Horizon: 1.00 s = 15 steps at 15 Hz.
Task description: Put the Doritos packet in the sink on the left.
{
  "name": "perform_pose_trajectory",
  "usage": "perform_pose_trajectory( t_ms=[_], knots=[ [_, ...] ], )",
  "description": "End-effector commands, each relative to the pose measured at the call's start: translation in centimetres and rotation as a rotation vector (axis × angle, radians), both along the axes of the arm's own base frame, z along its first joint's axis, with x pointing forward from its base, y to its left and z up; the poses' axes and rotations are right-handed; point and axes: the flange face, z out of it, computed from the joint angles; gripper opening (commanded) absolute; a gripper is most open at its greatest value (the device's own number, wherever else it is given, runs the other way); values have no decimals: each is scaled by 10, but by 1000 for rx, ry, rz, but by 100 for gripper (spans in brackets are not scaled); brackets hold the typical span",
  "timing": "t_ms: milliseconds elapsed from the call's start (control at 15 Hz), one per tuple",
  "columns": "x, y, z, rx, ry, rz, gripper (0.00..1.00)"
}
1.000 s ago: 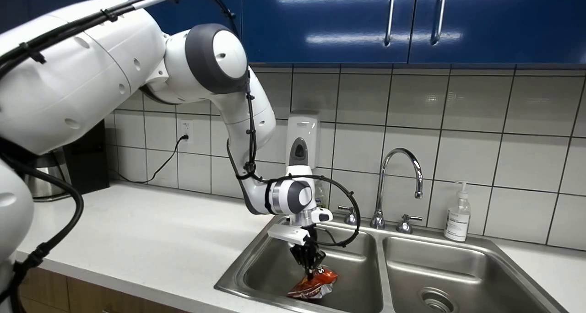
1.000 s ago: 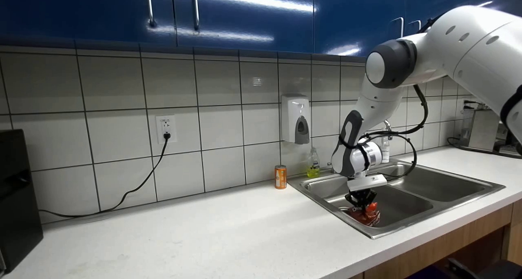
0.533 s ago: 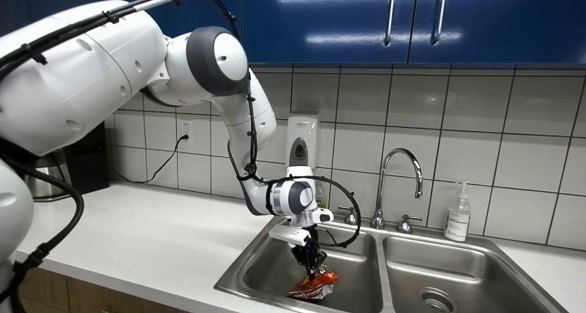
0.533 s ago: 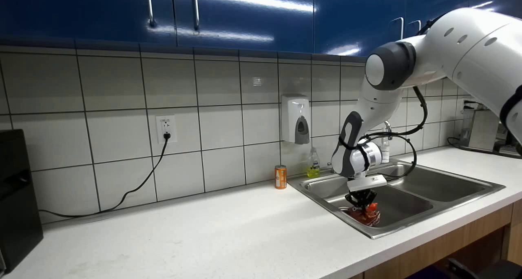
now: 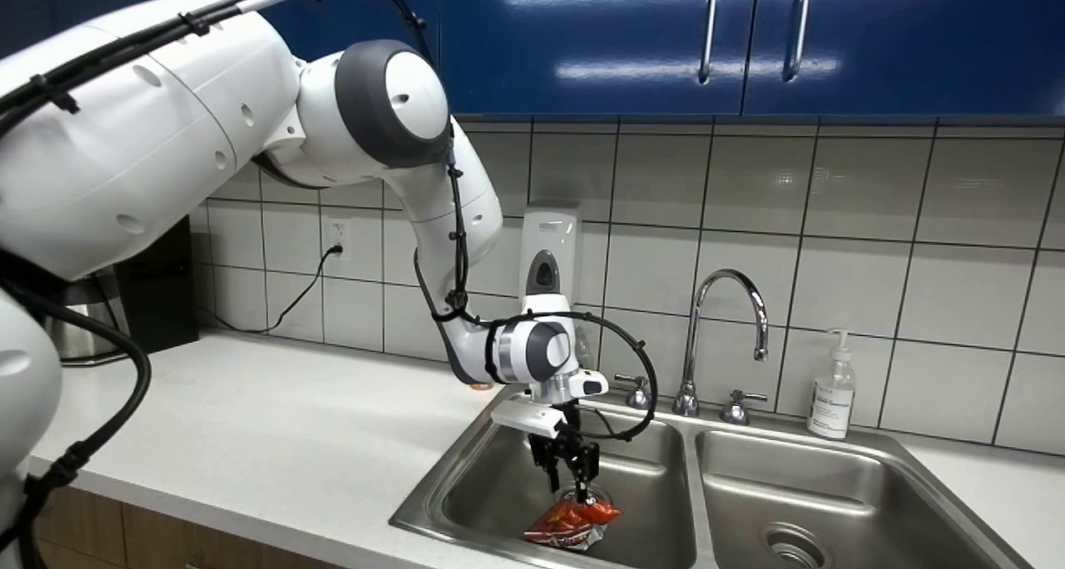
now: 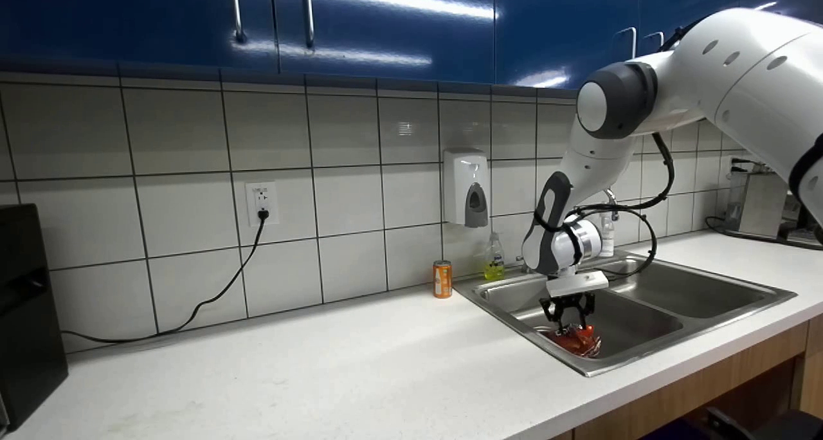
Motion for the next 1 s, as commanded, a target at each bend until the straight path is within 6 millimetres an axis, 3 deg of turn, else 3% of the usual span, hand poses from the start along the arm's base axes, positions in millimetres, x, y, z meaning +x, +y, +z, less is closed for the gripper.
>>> perform_pose_trajectory(
  t_ms=[0,67,400,933],
  knots=[
    [-2,4,30,7,-19,-20,95],
    [-2,4,37,10,-28,-24,100],
    [-16,15,74,102,-61,47,100],
    [-62,41,126,159,-60,180,100]
  ],
)
